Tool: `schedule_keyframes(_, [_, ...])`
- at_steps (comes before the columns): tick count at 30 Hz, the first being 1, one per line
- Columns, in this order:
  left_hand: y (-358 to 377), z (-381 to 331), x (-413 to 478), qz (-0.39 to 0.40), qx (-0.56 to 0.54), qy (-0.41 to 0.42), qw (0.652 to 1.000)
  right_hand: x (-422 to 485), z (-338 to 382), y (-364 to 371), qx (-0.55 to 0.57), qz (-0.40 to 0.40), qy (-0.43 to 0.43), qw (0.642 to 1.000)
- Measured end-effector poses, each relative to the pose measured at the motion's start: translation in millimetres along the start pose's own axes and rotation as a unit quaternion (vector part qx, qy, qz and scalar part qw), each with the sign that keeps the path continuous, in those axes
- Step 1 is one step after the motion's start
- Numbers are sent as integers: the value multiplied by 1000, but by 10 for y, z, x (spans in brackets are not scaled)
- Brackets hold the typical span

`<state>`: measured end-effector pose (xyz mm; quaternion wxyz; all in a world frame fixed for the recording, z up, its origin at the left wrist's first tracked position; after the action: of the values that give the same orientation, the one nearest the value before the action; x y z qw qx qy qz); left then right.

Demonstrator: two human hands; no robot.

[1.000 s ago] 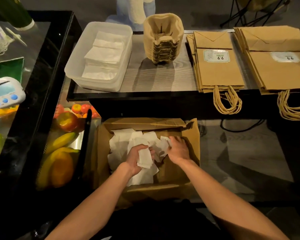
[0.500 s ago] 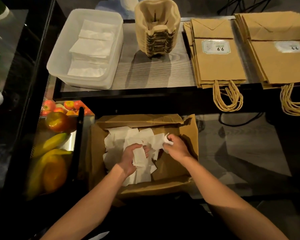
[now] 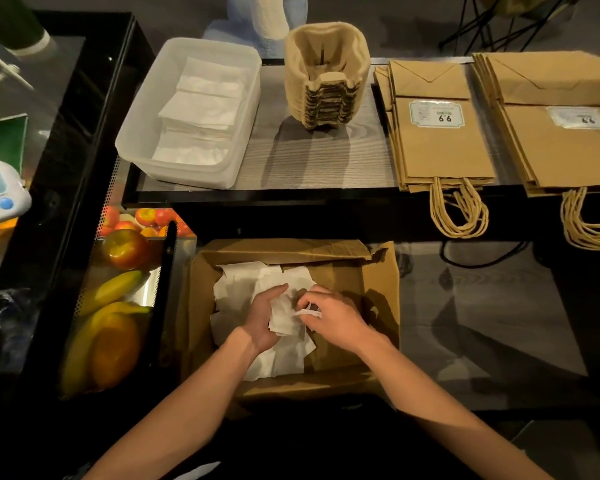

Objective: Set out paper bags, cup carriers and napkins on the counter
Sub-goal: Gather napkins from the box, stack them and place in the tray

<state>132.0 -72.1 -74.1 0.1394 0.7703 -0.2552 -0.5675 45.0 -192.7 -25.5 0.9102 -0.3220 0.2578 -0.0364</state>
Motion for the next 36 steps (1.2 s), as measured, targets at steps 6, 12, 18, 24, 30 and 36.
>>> schedule_keyframes(6, [-67,-12,6,-15,-5,35,999,-57,-76,-148,225,-61,91,968])
schedule_keyframes(12, [64,-6,-48,14,-8,43,999,-1,-46,-114,319,-63,142,935])
schedule_keyframes(18, [51,62,-76,17,34,33,999,-38,-21,-94,235,-109,144,955])
schedule_keyframes(24, [0,62,-47,-24,91,49,994,-80,-33,-110,218,-158,154,951])
schedule_keyframes(30, [18,1,-88,-64,99,72,990,-115,-65,-52,154,-157,124,968])
schedule_keyframes(36, [32,-7,-188,-72,142,111,981,-147,113,-129,126,-89,62,986])
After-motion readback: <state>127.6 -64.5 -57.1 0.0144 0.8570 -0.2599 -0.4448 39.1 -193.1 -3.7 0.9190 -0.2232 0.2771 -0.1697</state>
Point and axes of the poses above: each hand's wrist, its own x-axis towards the middle knuckle, its own y-axis out of the palm, z = x × y, the point moved 3 cm from there along x, towards the middle knuckle, and after that the axes turned 1 degree about y, right-handed, at the moved point
